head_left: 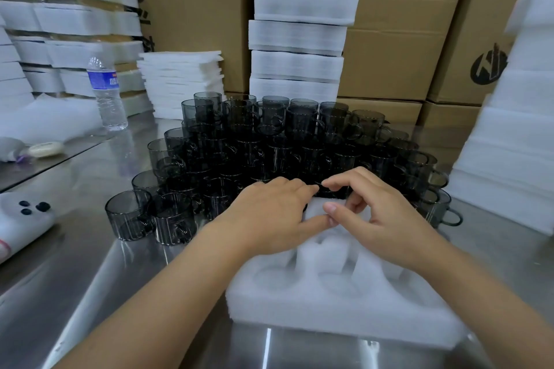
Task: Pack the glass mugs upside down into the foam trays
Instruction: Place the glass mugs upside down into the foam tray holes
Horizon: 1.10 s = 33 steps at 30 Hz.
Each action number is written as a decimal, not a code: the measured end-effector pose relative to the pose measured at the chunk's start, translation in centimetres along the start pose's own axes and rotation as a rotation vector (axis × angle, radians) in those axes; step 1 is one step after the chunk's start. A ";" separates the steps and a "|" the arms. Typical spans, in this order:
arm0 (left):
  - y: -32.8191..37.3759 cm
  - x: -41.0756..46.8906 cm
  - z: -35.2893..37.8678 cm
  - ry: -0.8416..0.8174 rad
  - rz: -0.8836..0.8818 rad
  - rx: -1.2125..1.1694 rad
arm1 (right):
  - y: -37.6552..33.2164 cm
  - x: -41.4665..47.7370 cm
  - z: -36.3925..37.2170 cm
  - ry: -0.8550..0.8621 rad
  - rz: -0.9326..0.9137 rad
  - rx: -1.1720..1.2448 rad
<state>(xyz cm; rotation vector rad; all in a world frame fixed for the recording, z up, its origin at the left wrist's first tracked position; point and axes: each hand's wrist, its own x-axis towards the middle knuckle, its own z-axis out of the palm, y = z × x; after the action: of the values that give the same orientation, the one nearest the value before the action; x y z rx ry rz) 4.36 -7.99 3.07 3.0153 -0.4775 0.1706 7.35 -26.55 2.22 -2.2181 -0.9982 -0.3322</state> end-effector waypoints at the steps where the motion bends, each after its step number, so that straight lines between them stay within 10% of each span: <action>1: -0.1 0.1 -0.1 -0.026 0.004 -0.019 | 0.0 0.0 0.0 -0.003 0.006 0.001; 23: -1.3 -0.1 1.6 -0.109 -0.010 -0.216 | -0.5 0.1 -0.2 -0.040 0.036 0.028; 33: -4.3 -1.0 -1.2 0.672 -0.352 -0.428 | -0.3 -0.1 -0.3 -0.072 0.051 0.002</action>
<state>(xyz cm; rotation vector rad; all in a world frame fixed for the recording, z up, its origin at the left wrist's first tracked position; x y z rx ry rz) 4.63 -3.52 3.86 2.3678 0.0763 0.8793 7.03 -26.64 2.54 -2.2629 -0.9780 -0.2294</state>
